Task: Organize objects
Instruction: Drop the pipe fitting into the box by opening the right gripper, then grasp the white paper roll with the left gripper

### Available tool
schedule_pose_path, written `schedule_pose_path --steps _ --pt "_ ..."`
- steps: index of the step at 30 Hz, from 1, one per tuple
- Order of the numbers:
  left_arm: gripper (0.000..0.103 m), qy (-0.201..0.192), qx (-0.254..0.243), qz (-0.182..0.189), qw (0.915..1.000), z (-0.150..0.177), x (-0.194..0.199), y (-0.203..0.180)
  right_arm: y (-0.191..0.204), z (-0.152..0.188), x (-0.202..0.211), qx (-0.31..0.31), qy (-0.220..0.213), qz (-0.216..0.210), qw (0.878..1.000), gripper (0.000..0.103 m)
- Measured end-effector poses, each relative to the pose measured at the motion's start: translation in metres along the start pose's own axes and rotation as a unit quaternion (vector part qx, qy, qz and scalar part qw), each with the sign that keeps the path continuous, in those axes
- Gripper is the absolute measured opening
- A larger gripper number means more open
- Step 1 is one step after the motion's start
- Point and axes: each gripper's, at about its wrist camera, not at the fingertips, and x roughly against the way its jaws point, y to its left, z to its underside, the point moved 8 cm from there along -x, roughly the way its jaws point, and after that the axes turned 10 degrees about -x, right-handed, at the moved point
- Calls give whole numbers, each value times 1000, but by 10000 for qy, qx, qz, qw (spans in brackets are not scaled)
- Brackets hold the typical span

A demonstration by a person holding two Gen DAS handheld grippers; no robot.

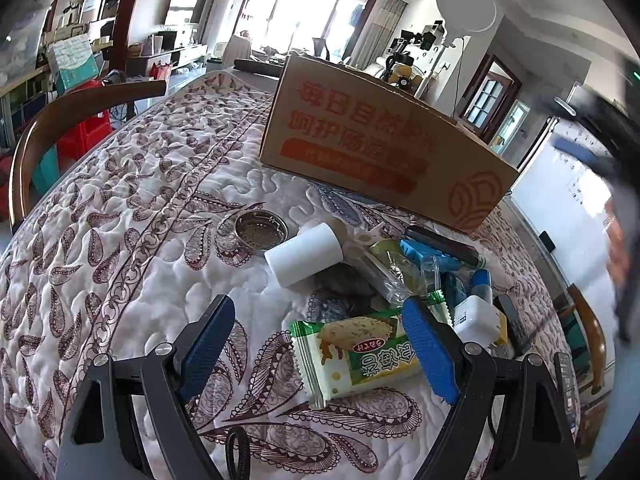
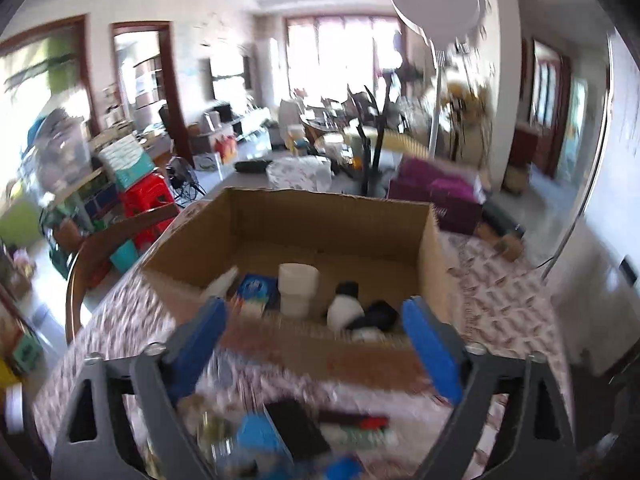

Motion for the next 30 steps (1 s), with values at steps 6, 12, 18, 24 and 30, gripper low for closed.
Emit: schedule_pose_path --steps 6,12,18,24,30 --pt "86 -270 -522 313 9978 -5 7 -22 -20 80 66 -139 4 -257 9996 0" --pt "68 -41 -1105 -369 9932 -16 -7 -16 -49 159 67 -515 555 -163 9970 0" --pt "51 695 -1171 -687 9883 -29 -47 -6 -54 190 46 -967 805 -486 9909 0" --pt "32 984 -1451 -750 9816 -33 -58 -9 -50 197 36 -1014 805 -700 9891 0" --pt "32 740 -1413 -513 9859 -51 -34 -21 -66 201 31 -1375 863 -768 9837 0"
